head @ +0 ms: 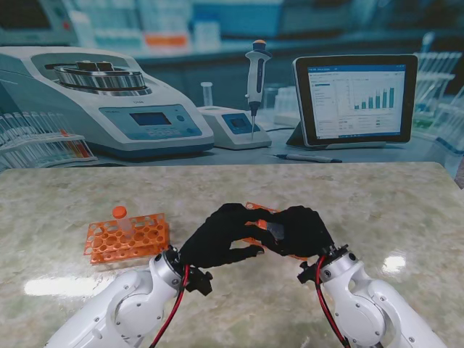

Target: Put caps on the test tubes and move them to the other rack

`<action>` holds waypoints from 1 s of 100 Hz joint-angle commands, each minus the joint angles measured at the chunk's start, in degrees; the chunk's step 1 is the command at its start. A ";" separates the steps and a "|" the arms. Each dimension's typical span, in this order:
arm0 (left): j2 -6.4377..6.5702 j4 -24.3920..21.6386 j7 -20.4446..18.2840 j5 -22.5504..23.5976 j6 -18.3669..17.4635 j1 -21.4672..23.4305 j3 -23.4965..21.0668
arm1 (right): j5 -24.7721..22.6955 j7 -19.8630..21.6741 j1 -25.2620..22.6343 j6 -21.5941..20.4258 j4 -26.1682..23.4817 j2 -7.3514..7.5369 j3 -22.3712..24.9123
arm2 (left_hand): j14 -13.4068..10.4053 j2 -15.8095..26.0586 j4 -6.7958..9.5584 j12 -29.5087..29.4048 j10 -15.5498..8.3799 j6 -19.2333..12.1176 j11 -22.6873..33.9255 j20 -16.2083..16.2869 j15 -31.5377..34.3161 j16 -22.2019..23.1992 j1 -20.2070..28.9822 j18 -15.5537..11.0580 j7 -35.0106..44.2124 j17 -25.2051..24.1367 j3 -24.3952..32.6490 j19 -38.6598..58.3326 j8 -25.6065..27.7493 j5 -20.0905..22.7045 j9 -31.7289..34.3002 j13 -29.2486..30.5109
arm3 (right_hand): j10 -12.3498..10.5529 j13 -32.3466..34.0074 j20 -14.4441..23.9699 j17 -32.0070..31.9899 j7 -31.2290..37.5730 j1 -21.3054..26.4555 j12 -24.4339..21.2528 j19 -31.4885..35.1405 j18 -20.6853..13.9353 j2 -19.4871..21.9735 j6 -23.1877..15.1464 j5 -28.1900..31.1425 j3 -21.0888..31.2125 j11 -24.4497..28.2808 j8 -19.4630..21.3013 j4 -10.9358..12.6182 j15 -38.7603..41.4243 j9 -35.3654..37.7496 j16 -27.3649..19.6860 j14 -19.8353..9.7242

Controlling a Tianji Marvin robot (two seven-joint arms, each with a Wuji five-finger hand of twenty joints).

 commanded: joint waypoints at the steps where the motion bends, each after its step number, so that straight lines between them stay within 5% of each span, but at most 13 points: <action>1: 0.04 0.14 -0.44 -0.15 -0.25 0.76 -0.02 | 0.20 0.02 -0.02 0.31 -0.63 -0.33 -0.02 | -0.01 0.54 1.94 -1.27 -1.96 -2.43 -1.25 -0.19 -1.30 -1.00 0.82 0.56 0.80 -1.22 -3.41 -1.69 -0.75 0.94 0.60 -1.40 | 1.75 1.27 2.80 4.43 3.86 2.20 1.30 17.93 -4.80 2.62 -1.99 2.65 0.90 0.74 2.09 0.78 11.85 3.11 4.35 -7.91; 26: 0.21 -0.25 -1.37 -0.79 -0.24 1.48 -0.65 | 0.36 0.12 0.03 0.41 -0.63 -0.34 0.00 | 0.39 2.70 1.73 -1.60 -1.98 -2.02 -1.88 -0.41 -2.50 -1.74 -0.66 0.71 -0.61 -1.87 -5.69 -2.55 -2.33 0.97 -0.13 -2.50 | 1.72 1.27 2.80 4.44 3.86 2.23 1.29 17.96 -4.83 2.56 -1.99 2.65 0.84 0.75 2.09 0.74 11.86 3.10 4.35 -7.92; 61: -0.20 -1.08 -1.48 -2.90 -0.32 1.51 -0.36 | 0.42 0.14 0.02 0.25 -0.50 -0.34 0.00 | 4.12 6.66 2.86 -5.80 -0.24 -1.89 -5.26 -2.57 -9.11 -10.01 -0.81 1.25 -4.71 -5.87 -9.57 -10.60 -5.07 -1.04 -2.52 -8.66 | 1.78 1.27 2.79 4.44 3.85 2.19 1.28 17.97 -4.84 2.59 -2.01 2.63 0.69 0.74 2.09 0.70 11.86 3.10 4.34 -7.92; 85: -0.24 -2.29 -1.92 -3.52 -0.33 1.23 -0.39 | 0.40 -0.18 0.04 0.22 -0.28 -0.38 -0.11 | 3.86 8.67 3.11 -7.02 0.23 2.30 -5.73 -2.18 -9.48 -11.51 -2.97 1.03 -8.68 -6.83 -9.29 -12.91 -7.09 -3.38 -3.67 -10.12 | 1.72 1.27 2.79 4.44 3.84 2.27 1.29 17.97 -4.84 2.55 -2.02 2.63 0.71 0.74 2.09 0.70 11.87 3.11 4.35 -7.90; 100: -0.02 -3.27 -3.03 -3.87 -0.31 1.25 -1.11 | 0.32 -0.07 -0.07 0.12 -0.44 -0.35 0.02 | 3.19 10.13 3.30 -7.69 -0.35 7.57 -6.00 -2.21 -10.70 -13.45 -4.71 0.72 -12.82 -6.81 -8.68 -16.05 -8.61 -4.52 -4.55 -11.80 | 1.73 1.27 2.79 4.44 3.84 2.22 1.28 17.97 -4.84 2.56 -2.02 2.63 0.66 0.72 2.09 0.68 11.89 3.10 4.35 -7.87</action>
